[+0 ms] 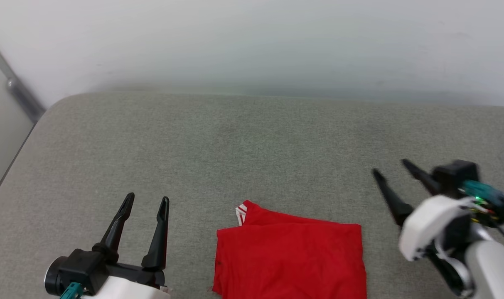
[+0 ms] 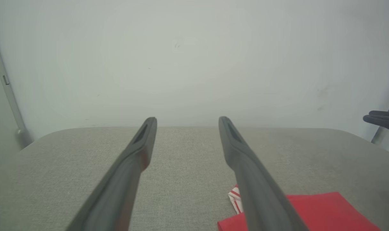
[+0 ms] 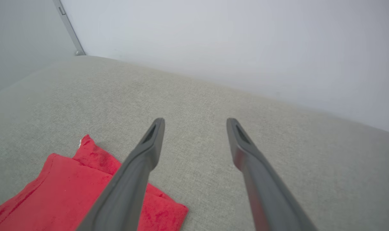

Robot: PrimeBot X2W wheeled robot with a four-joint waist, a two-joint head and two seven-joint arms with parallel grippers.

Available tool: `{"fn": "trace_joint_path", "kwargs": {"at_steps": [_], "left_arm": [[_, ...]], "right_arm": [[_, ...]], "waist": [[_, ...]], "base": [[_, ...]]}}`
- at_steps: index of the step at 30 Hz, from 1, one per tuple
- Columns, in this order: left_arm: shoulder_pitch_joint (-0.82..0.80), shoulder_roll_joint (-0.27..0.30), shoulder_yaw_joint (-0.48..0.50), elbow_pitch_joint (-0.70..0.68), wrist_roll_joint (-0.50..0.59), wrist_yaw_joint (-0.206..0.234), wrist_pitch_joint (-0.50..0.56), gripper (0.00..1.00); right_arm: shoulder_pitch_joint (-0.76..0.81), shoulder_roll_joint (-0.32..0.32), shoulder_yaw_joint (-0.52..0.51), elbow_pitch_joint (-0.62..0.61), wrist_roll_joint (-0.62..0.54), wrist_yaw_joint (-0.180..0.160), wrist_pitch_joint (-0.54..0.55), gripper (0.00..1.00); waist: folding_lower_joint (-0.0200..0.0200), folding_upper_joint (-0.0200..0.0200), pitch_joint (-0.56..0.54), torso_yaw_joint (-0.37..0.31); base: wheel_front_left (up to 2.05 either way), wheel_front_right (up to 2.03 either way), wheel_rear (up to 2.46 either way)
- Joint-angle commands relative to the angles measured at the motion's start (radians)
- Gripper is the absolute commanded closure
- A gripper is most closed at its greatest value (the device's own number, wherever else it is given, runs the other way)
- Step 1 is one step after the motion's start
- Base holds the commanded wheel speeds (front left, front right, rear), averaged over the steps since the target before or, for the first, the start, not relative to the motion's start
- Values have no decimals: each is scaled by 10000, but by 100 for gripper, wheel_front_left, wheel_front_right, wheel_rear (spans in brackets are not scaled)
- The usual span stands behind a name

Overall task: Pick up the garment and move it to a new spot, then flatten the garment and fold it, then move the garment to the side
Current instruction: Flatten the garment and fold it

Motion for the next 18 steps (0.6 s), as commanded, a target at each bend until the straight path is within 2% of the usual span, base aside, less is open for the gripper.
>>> {"fn": "trace_joint_path", "kwargs": {"at_steps": [1,5,8,11,18], "left_arm": [[82,-87,87,26,-77,-12,-20,0],[282,-221,202,57,-215,-12,-20,0],[428,-352,353,11,-350,-12,-20,0],[583,-402,451,-45,-446,-12,-20,0],[798,-358,310,-55,-406,-12,-20,0]], "right_arm": [[436,-183,-481,-367,-312,-3,-476,0],[1499,-2,-1892,-1186,-633,-4,-1400,0],[2320,309,-2472,-1790,-682,-3,-1890,0],[2959,673,-2802,-2266,-680,-4,-2170,0],[3725,1312,-2758,-2749,-792,-3,-2390,0]], "waist": [[-1,-1,-39,-137],[-1,-1,-95,-317],[-1,-1,-106,-438],[-1,-1,-123,-522],[-1,-1,-82,-568]], "base": [[0,0,0],[0,0,0],[0,0,0],[0,0,0],[0,0,0]]}}
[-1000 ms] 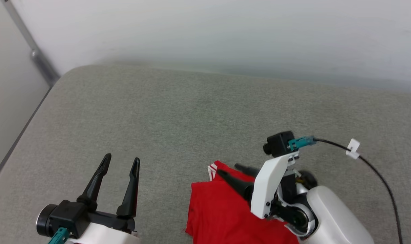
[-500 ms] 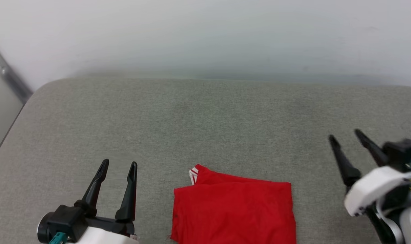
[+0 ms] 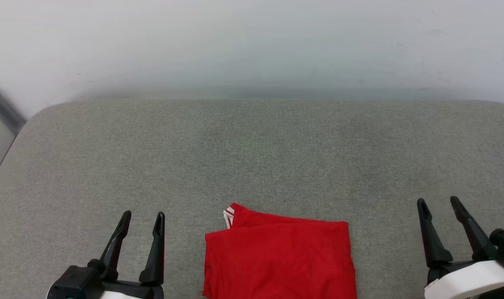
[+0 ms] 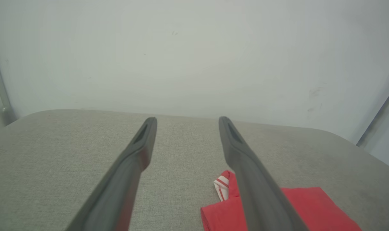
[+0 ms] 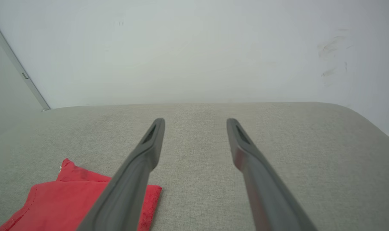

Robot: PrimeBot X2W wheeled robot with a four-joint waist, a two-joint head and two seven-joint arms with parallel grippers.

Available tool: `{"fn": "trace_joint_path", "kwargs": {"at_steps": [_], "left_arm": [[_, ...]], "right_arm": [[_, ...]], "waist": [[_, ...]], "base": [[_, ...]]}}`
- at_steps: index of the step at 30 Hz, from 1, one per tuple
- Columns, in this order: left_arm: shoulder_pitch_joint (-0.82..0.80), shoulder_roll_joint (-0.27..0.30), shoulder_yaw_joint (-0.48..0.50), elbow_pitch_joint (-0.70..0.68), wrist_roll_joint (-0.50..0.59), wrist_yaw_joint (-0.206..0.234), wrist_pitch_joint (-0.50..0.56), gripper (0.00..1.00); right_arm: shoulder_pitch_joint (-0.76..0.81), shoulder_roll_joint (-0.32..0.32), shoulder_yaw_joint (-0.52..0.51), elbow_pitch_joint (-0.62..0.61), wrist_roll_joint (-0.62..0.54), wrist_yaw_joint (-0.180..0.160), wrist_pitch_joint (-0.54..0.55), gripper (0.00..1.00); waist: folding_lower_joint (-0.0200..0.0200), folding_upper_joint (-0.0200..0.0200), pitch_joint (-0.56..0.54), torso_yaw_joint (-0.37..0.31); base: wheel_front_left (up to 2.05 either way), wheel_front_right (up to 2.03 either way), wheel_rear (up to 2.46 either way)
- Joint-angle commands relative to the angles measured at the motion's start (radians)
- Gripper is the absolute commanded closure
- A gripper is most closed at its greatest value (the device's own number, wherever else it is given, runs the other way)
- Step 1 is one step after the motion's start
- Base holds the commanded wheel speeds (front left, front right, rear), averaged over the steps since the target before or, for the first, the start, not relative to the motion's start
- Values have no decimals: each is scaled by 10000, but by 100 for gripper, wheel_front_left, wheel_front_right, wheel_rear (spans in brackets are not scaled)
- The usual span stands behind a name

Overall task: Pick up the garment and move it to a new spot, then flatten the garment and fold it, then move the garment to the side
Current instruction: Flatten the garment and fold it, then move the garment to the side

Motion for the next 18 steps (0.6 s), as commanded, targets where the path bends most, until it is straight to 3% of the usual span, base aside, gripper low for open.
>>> {"fn": "trace_joint_path", "kwargs": {"at_steps": [1,10,18], "left_arm": [[99,3,-47,1,44,-12,-20,0],[-110,34,-311,141,107,-12,-20,0],[-307,126,-409,177,82,-12,-20,0]], "right_arm": [[197,146,64,-132,-25,-2,-96,0],[410,439,219,-204,-76,-2,-109,0],[344,291,228,-384,-128,-1,159,0]], "waist": [[0,0,26,4],[0,0,130,15],[0,0,280,112]], "base": [[0,0,0],[0,0,0],[0,0,0]]}}
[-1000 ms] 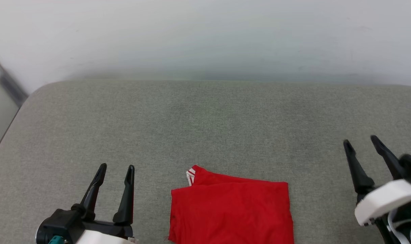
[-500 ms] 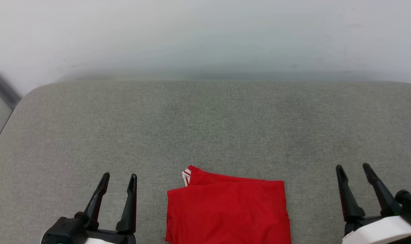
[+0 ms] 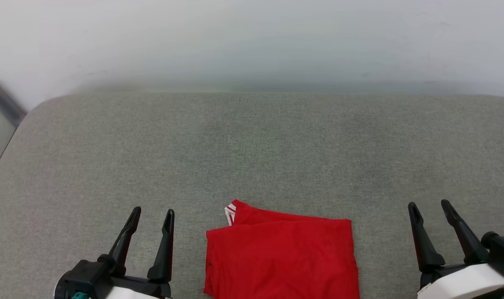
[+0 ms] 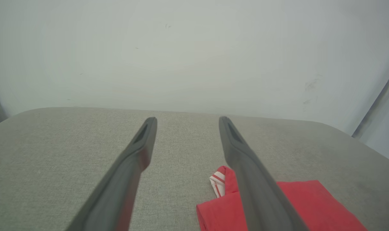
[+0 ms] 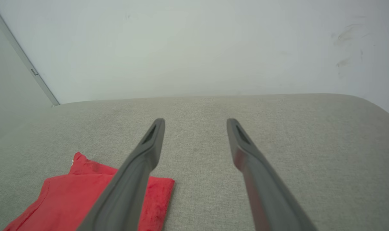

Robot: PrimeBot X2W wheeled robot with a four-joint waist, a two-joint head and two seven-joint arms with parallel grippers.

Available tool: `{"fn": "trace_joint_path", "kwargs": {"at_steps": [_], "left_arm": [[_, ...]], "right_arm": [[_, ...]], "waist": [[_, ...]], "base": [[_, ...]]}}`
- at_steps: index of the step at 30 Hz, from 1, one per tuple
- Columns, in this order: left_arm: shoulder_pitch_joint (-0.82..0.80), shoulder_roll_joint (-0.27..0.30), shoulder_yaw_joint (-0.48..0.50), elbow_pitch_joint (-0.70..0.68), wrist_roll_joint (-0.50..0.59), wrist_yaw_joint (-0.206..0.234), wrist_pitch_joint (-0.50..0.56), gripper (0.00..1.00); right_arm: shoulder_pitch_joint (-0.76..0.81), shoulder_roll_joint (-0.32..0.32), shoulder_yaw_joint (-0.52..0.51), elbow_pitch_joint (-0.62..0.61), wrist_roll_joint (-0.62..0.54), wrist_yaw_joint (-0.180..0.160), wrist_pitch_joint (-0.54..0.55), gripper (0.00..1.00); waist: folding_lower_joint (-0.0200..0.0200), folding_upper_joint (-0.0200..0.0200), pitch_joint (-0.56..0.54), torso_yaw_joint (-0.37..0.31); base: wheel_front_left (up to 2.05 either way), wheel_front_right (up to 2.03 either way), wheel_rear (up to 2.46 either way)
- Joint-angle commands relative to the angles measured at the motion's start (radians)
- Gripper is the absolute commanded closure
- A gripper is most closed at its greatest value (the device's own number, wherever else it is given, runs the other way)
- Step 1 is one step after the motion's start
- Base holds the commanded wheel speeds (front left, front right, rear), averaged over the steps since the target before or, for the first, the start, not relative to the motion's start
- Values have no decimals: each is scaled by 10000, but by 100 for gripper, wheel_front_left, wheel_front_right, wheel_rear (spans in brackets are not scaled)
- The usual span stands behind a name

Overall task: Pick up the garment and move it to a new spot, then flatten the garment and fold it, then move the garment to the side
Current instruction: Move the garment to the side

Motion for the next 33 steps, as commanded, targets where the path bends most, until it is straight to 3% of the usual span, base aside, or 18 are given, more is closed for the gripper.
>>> {"fn": "trace_joint_path", "kwargs": {"at_steps": [1,8,14,18,22,27,33], "left_arm": [[-102,24,-51,24,-2,-12,-20,0],[-281,48,-167,69,-36,-12,-20,0],[-487,43,-236,115,-68,-12,-20,0],[-580,28,-351,173,-73,-12,-20,0],[-749,15,-510,248,-80,-12,-20,0],[-899,-32,-621,328,-98,-12,-20,0],[-904,-82,-681,368,-110,-12,-20,0]], "right_arm": [[66,-100,30,-101,-75,-1,84,0],[137,-420,367,-135,272,-1,1482,0],[19,-742,807,-433,1111,-2,5140,0],[-268,-460,830,-505,1468,-1,7792,0],[-685,-36,644,-267,1425,-1,9376,0],[-1218,315,406,417,981,-1,10300,0],[-1608,459,420,1409,724,-1,10346,0]], "waist": [[0,0,69,48],[0,0,292,211],[0,0,581,372],[0,0,745,535],[0,0,888,806],[0,0,1005,1210],[0,0,1124,1631]], "base": [[0,0,0],[0,0,0],[0,0,0],[0,0,0],[0,0,0],[0,0,0],[0,0,0]]}}
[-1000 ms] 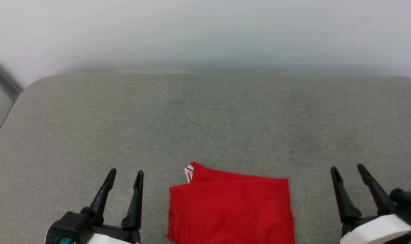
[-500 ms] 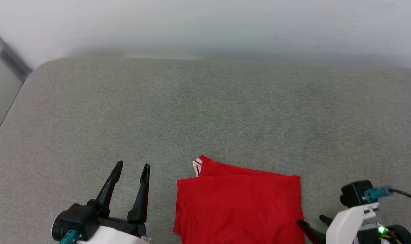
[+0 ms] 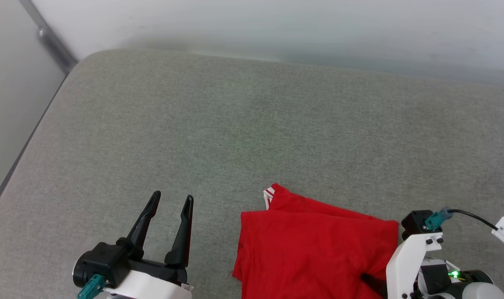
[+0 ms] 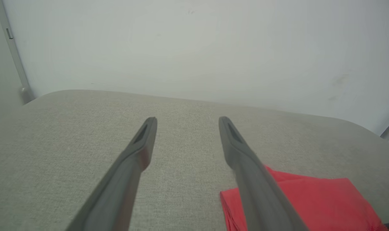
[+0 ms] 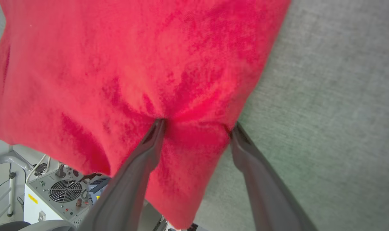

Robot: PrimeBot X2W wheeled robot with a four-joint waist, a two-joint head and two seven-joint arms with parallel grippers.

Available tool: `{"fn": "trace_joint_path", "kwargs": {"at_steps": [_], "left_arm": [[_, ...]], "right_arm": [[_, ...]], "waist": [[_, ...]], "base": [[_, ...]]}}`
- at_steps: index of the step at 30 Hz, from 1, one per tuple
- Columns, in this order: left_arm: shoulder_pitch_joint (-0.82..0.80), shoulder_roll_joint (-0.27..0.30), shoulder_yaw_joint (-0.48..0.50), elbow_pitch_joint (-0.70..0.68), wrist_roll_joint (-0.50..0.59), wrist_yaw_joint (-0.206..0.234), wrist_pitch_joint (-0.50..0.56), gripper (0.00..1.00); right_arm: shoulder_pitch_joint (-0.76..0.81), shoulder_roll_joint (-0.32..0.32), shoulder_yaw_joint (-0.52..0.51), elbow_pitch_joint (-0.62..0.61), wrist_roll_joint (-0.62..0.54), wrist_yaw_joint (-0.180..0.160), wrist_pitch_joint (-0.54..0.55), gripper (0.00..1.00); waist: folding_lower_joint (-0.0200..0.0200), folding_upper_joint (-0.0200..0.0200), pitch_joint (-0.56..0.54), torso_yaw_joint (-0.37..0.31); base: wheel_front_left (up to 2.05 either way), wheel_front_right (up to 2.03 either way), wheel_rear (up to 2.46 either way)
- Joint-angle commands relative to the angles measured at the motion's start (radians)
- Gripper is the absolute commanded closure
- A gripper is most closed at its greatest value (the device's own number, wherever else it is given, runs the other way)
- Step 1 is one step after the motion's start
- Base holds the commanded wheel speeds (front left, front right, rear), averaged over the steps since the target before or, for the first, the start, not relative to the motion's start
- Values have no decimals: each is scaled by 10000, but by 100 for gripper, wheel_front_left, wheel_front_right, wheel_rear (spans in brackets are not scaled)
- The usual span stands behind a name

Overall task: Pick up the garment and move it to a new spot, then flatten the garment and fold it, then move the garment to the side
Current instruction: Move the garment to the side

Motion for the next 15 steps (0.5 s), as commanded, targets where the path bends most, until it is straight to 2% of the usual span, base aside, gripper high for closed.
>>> {"fn": "trace_joint_path", "kwargs": {"at_steps": [1,9,10,11,15], "left_arm": [[-58,-43,-15,-2,-27,-12,-20,0],[-200,-54,-187,52,-28,-12,-20,0],[-204,-46,-230,63,-25,-12,-20,0],[-201,-37,-271,77,-24,-12,-20,0],[-107,-32,-379,137,-7,-12,-20,0]], "right_arm": [[-139,65,122,213,-50,-1,-70,0],[-297,98,690,1627,-125,-1,-500,0],[-338,106,744,1796,-152,-1,-598,68],[-388,110,827,1959,-240,-1,-659,100],[-487,60,1090,2329,-411,-7,-914,100]], "waist": [[0,0,72,129],[0,0,239,337],[0,0,238,335],[0,0,230,327],[0,0,78,166]], "base": [[0,0,0],[0,0,0],[0,0,0],[0,0,0],[0,0,0]]}}
